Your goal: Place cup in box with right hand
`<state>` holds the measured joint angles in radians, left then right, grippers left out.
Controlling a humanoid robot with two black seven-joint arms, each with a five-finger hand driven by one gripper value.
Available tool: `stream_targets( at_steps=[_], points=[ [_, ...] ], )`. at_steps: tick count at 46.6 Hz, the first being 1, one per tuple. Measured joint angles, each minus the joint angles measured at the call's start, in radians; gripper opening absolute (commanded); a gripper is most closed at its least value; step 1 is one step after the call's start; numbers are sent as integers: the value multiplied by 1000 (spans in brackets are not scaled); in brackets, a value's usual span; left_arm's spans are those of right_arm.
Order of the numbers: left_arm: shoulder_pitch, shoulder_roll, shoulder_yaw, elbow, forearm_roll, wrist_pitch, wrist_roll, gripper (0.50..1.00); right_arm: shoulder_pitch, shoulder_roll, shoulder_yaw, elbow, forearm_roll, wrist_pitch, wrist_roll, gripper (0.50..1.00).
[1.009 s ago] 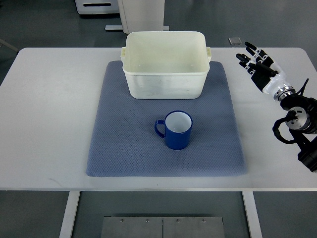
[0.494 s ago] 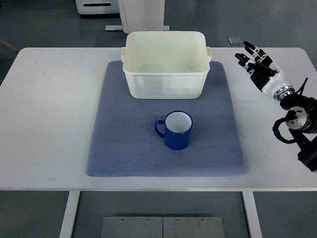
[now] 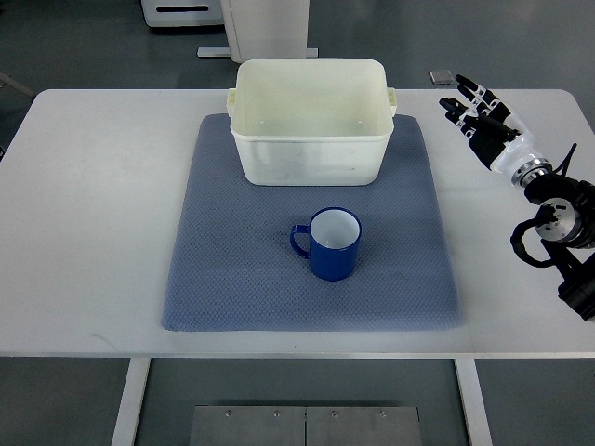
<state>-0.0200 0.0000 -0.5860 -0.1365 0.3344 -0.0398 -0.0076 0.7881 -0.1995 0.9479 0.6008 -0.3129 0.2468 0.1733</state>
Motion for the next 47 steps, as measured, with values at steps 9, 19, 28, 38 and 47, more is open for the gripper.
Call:
stream_targets(
  at_steps=[9, 19, 28, 38, 47],
  points=[
    [0, 0, 0, 0, 0, 0, 0, 1000, 5, -10, 0, 53, 0, 0, -1, 998],
    [0, 0, 0, 0, 0, 0, 0, 1000, -9, -51, -4, 206, -7, 5, -3, 993],
    [0, 0, 0, 0, 0, 0, 0, 1000, -32, -79, -48, 320, -62, 53, -1, 991],
    [0, 0, 0, 0, 0, 0, 0, 1000, -55, -79, -53, 440, -181, 133, 2, 993],
    [0, 0, 0, 0, 0, 0, 0, 1000, -61, -96, -79, 525, -278, 211, 0, 993]
  ],
)
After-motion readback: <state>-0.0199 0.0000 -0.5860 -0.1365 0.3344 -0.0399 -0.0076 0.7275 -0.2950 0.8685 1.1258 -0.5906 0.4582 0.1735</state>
